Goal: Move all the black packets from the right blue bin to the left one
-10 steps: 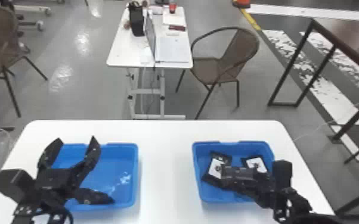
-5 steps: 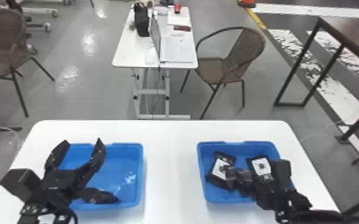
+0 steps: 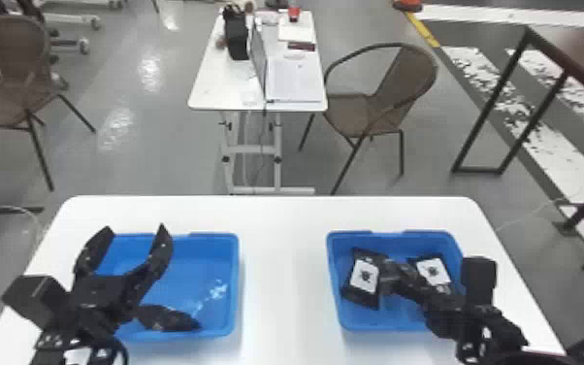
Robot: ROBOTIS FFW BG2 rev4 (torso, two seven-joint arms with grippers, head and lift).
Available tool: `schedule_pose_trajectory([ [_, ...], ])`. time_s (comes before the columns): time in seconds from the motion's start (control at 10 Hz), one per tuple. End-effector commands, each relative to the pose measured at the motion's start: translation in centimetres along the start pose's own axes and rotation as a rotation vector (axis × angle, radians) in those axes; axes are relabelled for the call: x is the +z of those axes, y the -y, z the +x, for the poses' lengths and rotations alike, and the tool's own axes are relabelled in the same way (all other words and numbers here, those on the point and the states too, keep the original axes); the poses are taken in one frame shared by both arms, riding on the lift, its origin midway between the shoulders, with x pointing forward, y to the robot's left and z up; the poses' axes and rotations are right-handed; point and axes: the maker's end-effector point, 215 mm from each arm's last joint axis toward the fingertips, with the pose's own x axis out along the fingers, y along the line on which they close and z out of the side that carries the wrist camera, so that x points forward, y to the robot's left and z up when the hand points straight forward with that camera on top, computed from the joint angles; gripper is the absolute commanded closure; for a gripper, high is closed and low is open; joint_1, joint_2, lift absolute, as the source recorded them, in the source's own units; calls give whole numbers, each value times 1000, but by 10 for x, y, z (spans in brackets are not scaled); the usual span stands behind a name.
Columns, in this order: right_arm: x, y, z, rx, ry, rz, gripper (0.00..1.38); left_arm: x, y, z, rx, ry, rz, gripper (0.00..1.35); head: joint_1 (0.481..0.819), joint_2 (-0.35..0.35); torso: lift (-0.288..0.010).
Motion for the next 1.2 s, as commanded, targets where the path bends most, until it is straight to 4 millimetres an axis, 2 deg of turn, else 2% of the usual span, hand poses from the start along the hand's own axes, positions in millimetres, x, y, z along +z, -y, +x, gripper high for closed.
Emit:
schedule_pose_trajectory([
  [0.0, 28, -8, -11, 22, 72, 25, 1177, 5, -7, -1, 13, 14, 7, 177, 695, -72, 0],
  [0.1, 56, -22, -16, 54, 132, 42, 1177, 6, -10, -2, 19, 16, 10, 177, 695, -63, 0],
  [0.2, 84, -51, -14, 130, 186, 60, 1177, 7, -9, -2, 18, 21, 2, 179, 695, -55, 0],
  [0.4, 130, -130, 2, 341, 260, 92, 1177, 19, 1, 5, 2, 58, -15, 182, 695, 8, 0],
  [0.5, 144, -165, 12, 427, 263, 70, 1177, 17, 9, 9, -10, 52, -44, 180, 695, 45, 0],
  [0.6, 153, -198, 19, 518, 262, 58, 1177, 18, 19, 15, -23, 55, -89, 179, 695, 82, 0],
  [0.8, 169, -251, 19, 665, 264, 43, 1177, 25, 38, 25, -52, 71, -161, 182, 695, 125, 0],
  [1.1, 173, -305, 12, 822, 235, 49, 1177, 23, 61, 34, -89, 55, -218, 177, 695, 169, 0],
])
